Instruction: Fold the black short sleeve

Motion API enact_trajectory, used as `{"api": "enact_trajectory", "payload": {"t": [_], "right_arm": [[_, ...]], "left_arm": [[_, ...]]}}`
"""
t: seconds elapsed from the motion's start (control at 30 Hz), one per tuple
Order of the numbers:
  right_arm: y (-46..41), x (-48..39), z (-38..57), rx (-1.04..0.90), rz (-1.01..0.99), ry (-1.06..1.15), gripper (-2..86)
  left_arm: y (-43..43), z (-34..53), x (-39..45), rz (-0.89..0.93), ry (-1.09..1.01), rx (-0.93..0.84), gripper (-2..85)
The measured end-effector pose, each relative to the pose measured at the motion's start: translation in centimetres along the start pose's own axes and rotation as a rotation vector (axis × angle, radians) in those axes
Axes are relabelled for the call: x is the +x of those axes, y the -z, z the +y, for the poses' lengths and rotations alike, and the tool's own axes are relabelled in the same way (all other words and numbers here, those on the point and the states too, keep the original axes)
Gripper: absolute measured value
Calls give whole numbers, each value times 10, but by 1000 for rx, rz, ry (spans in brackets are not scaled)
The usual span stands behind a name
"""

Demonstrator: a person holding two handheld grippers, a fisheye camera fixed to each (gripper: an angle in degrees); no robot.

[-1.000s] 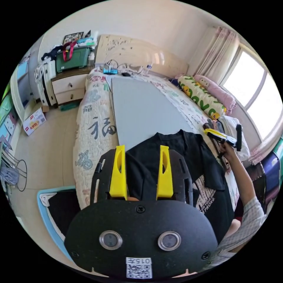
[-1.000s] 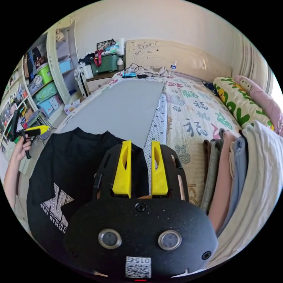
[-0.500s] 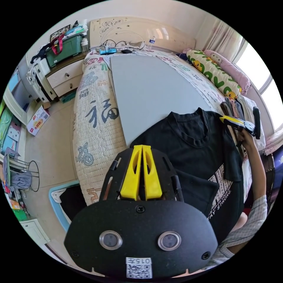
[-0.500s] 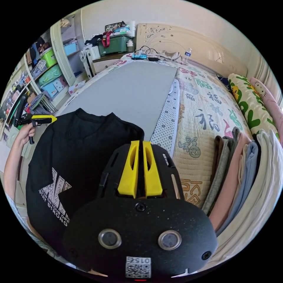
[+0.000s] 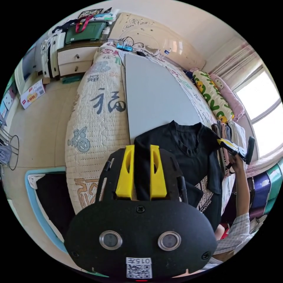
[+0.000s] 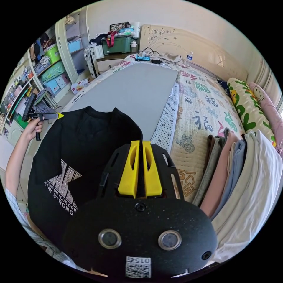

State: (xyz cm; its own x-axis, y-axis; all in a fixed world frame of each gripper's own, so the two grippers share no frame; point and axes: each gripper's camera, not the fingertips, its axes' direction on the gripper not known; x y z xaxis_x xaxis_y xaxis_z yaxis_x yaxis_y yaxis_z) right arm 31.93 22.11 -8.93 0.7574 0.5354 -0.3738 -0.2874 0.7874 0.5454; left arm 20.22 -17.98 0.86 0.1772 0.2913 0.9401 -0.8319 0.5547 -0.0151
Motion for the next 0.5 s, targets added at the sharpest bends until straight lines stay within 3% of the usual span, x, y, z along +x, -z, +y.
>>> {"api": "enact_trajectory", "payload": {"t": [0.07, 0.3, 0.5], "right_arm": [[14, 1, 0, 4, 11, 12, -3], [124, 13, 56, 132, -66, 59, -5], [255, 7, 218, 209, -283, 150, -4]], "left_arm": [[2, 10, -2, -18, -33, 35, 20], [71, 78, 10, 109, -216, 254, 0], [151, 268, 39, 195, -540, 297, 0]]}}
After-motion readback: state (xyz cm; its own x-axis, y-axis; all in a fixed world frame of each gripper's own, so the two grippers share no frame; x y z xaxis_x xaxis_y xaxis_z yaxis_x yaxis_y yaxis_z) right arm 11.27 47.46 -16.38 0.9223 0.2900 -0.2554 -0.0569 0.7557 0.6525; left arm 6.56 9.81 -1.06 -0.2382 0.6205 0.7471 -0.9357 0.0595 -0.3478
